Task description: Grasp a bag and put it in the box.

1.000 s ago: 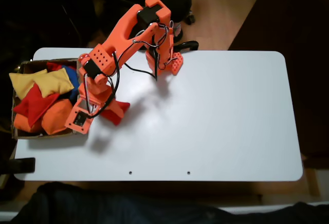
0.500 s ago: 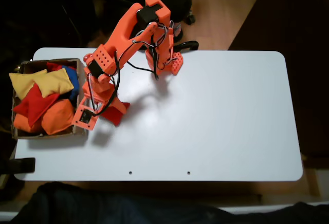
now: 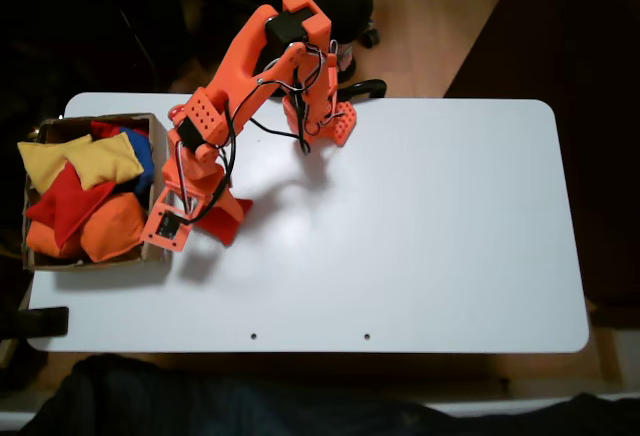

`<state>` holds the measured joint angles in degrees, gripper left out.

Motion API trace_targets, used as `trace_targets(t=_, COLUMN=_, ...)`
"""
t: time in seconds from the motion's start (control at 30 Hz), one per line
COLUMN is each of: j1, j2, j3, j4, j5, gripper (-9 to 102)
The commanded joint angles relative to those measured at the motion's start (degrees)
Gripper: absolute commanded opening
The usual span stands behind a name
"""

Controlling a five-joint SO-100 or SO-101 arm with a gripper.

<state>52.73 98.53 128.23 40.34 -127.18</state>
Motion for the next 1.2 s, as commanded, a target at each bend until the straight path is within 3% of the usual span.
trace_targets(t=0.0, j1=0.6, j2=1.0, j3=0.9, j4=-1.8, j5=-0.2, gripper=70)
trace_targets(t=0.57, j1=0.6, j2=0.4, j3=3.7, j4=-5.3, j5=1.7, gripper=70)
trace_targets(t=0.83, j1=0.9, j2=0.4, j3=12.3, j4=-18.5, j5=0.2, gripper=70)
trace_targets(t=1.17, j1=0.7, j2=0.6, j3=11.9, j4=-18.7, j5=4.1, gripper=70)
